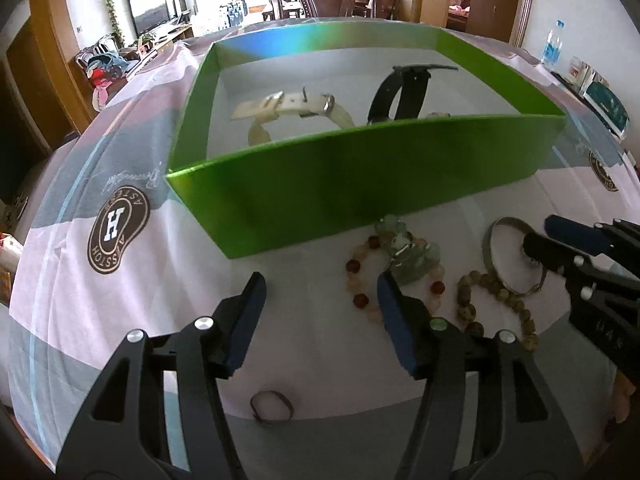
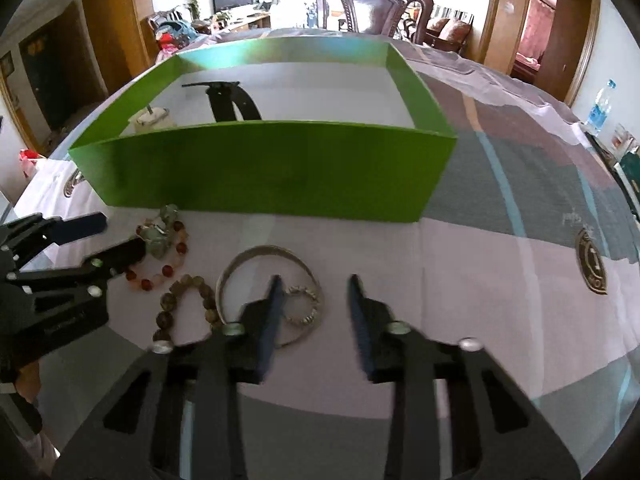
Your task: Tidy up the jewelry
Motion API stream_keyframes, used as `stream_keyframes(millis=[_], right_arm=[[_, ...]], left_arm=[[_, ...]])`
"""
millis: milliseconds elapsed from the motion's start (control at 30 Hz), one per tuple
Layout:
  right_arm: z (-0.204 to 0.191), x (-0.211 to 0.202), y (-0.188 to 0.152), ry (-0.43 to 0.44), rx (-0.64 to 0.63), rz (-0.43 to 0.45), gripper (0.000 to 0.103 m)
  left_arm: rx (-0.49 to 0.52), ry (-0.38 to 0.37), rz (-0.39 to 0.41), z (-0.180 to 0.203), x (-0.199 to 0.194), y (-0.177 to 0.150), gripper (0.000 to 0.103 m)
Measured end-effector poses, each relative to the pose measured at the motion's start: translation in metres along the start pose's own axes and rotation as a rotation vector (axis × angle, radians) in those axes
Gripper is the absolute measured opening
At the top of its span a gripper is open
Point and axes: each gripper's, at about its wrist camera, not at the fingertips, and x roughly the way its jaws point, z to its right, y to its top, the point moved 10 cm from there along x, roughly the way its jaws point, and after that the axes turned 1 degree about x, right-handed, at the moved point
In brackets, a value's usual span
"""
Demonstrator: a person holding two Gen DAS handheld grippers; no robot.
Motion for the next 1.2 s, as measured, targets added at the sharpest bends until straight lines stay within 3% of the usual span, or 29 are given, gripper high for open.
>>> stream_keyframes(millis=[67,100,500,733,800,967,1200], right_arm=[[-0.002,-0.002,-0.001,-0.005,-0.01,-0.005,0.001],[-0.002,-0.002,-0.001,-0.002,-0.008,-0.007,0.0],[0.025,-0.046,-0.003,0.021,0.063,0.065,0.0],[0.005,-0.025,-0.013,0.05,0.035,-0.001,0.002],[-0.005,-0.024,-0.016,0.074,0.024,-0.007,0.014],[-0.035,-0.031,-0.019,0.116,-0.044,0.001,0.014],[-0.019,-0.017,-0.015,0.072,0.0,-0.013,0.014]], left_arm=[[0.0,-0.002,0.0,0.001,0.001,0.0,0.059],[0.001,-0.005,0.001,0.001,0.001,-0.001,0.059],[0.009,-0.036,0.01,0.0,-0.014,-0.025,0.053],[0.022,-0.049,-0.006,0.002,-0.026,-0.042,0.053],[0.014,-0.047,-0.01,-0.003,-0.029,-0.044,0.053],[-0.013,-0.043,0.007,-0.014,-0.039,-0.047,0.054],[-0.026,-0.043,0.004,-0.02,-0.042,-0.051,0.056]])
